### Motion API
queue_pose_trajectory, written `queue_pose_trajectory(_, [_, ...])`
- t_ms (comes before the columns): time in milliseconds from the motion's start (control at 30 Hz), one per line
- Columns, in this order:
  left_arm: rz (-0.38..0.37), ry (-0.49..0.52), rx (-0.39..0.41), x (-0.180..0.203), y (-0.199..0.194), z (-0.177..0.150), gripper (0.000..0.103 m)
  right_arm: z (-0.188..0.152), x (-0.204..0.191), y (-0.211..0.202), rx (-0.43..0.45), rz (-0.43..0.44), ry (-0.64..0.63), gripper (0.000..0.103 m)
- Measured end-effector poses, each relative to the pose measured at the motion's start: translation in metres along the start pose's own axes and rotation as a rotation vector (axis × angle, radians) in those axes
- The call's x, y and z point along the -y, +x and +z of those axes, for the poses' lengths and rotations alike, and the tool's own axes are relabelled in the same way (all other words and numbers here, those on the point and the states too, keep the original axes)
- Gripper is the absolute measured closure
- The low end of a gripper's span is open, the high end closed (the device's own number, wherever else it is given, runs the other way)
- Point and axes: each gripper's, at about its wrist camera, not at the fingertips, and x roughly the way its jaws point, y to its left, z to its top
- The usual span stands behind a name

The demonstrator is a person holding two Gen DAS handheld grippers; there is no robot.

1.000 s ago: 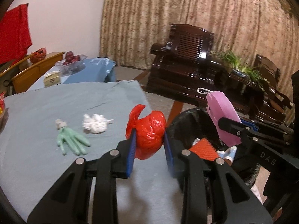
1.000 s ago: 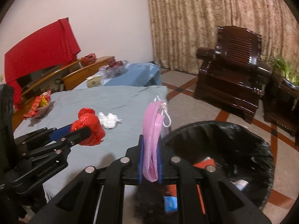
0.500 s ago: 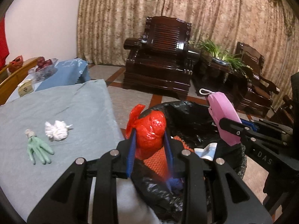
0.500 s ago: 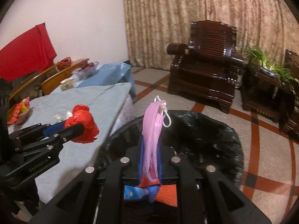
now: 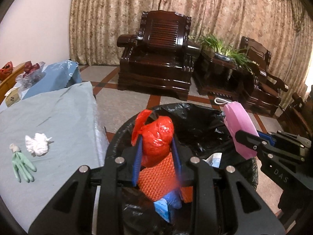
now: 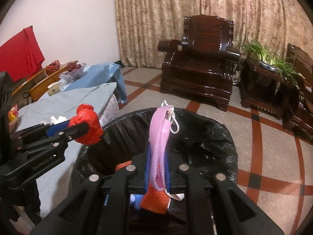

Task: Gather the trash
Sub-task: 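Carry the red bag and pink item over the bin and open both grippers, then move both tools back over the table toward the glove and white cloth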

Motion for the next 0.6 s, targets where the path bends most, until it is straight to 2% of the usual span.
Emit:
queue_pose_trajectory(100, [-0.019,0.01,-0.014,0.003,0.01,0.001,0.073,-0.003,0.009,0.006,-0.012,-0.012,0.016,0.086])
queue_pose_trajectory(133, [-0.031,0.014,-0.02,0.005,0.012,0.002,0.068,-0.003,0.01,0.007,-0.015,-0.015,0.018,0.086])
queue_pose_trajectory(200, [-0.047,0.015,-0.025,0.005,0.015,0.001,0.058,-0.005,0.015,0.01,-0.02,-0.026,0.019,0.077])
queue_pose_trajectory(267, [-0.055,0.011,-0.022,0.001,0.015,0.001,0.043,-0.006,0.019,0.01,-0.02,-0.044,0.025,0.051])
queue_pose_trajectory(367, [-0.053,0.007,-0.021,-0.004,0.013,0.0,0.03,-0.008,0.025,0.008,-0.004,-0.077,0.042,0.03])
queue_pose_trajectory(533, [-0.024,-0.026,0.015,-0.025,-0.006,-0.001,0.012,-0.007,0.03,0.007,0.005,-0.097,0.064,0.007])
queue_pose_trajectory(600, [-0.011,-0.045,0.027,-0.034,-0.014,0.0,0.012,-0.008,0.028,0.005,0.014,-0.088,0.062,0.006])
